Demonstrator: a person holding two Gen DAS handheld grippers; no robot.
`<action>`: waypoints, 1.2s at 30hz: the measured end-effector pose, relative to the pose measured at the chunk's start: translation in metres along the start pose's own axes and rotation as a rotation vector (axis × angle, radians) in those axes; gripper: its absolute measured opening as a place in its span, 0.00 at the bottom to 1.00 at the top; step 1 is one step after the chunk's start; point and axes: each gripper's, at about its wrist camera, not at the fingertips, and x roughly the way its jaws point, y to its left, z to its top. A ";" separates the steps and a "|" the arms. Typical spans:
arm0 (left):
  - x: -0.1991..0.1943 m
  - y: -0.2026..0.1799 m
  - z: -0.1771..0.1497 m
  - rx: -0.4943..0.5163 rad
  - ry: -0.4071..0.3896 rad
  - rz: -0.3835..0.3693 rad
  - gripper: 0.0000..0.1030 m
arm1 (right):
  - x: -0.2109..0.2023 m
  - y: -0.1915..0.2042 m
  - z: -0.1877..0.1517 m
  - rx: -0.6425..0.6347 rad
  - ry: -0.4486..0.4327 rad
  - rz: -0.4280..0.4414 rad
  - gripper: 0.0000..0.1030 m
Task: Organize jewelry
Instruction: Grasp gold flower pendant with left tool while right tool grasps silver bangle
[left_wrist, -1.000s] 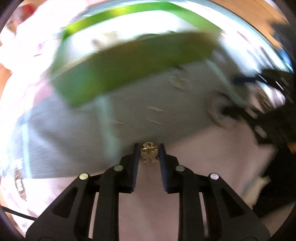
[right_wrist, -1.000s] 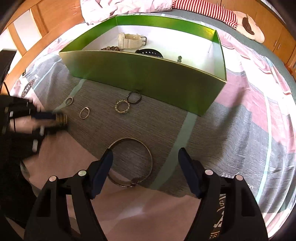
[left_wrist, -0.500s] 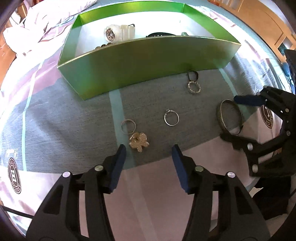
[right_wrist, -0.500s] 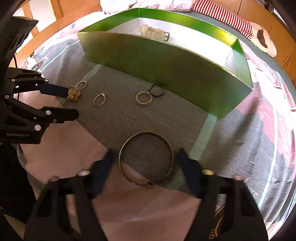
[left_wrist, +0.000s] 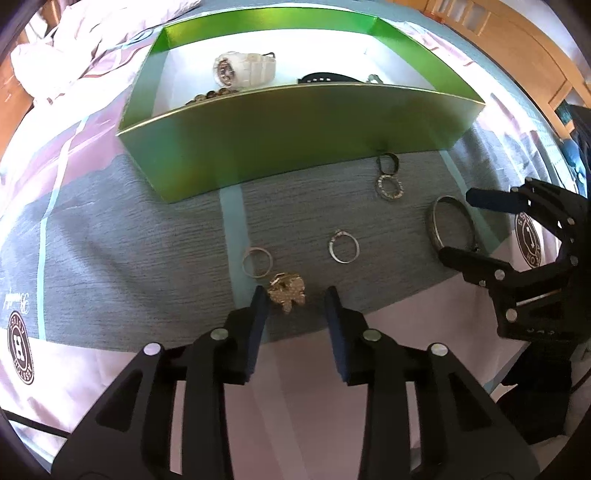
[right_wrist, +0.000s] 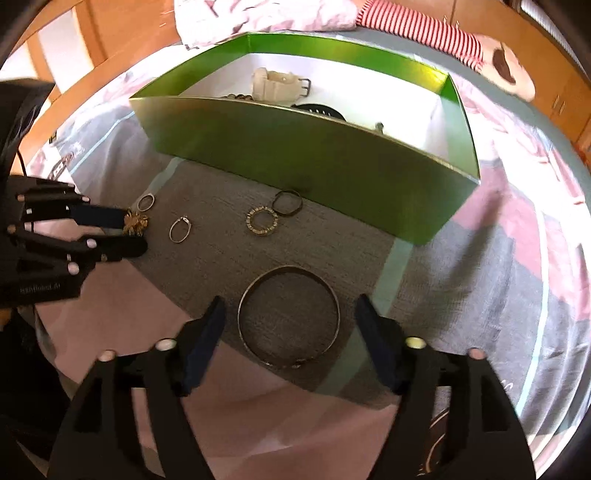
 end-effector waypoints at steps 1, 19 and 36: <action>0.000 0.002 -0.001 0.005 0.000 0.001 0.36 | 0.000 0.000 0.000 0.003 0.003 0.006 0.74; 0.009 -0.014 0.013 0.014 -0.007 0.020 0.38 | 0.012 0.003 -0.006 -0.016 0.027 -0.032 0.74; -0.028 -0.011 0.014 -0.004 -0.144 0.027 0.21 | -0.018 -0.006 0.002 0.033 -0.101 0.024 0.57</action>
